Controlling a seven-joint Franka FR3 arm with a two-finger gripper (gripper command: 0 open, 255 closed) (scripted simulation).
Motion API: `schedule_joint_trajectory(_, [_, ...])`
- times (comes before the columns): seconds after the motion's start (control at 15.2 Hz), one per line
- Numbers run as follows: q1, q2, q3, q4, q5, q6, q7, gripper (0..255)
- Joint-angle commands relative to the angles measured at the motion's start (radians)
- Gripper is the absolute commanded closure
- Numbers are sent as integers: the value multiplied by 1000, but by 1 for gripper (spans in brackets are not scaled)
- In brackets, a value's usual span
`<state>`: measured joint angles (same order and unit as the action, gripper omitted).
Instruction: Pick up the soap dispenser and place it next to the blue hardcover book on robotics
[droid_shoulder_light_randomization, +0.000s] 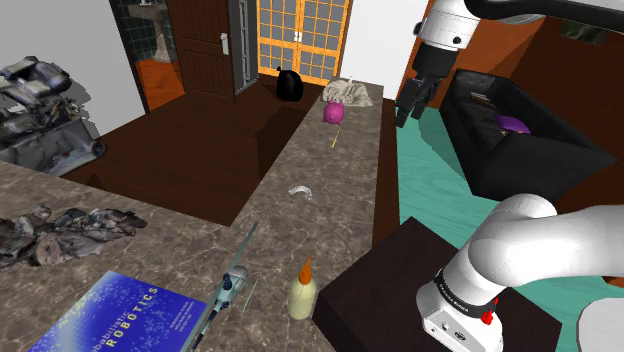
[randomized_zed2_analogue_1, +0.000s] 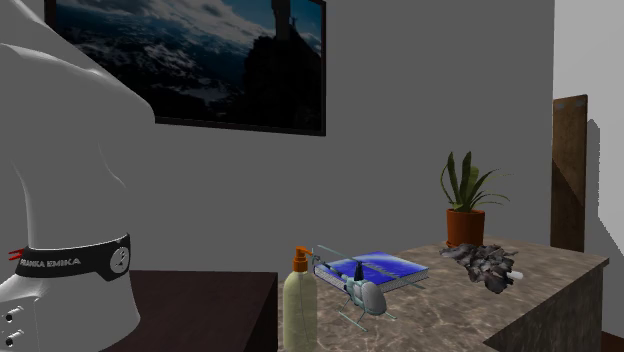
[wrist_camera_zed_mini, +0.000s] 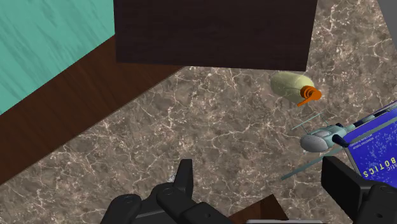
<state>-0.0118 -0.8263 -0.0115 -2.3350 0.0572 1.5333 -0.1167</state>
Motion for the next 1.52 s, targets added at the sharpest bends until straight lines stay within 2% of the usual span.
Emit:
schedule_joint_trajectory(0.0, [0, 0, 0, 0, 0, 0, 0, 0])
schedule_joint_trajectory(0.4, [32, -7, 81, -170, 56, 148, 63, 0])
schedule_joint_trajectory(0.79, [77, 38, 171, -304, 123, 314, 125, 0])
schedule_joint_trajectory(1.12, [119, 124, 252, -385, 182, 472, 176, 0])
schedule_joint_trajectory(1.45, [157, 262, 339, -432, 238, 647, 228, 0])
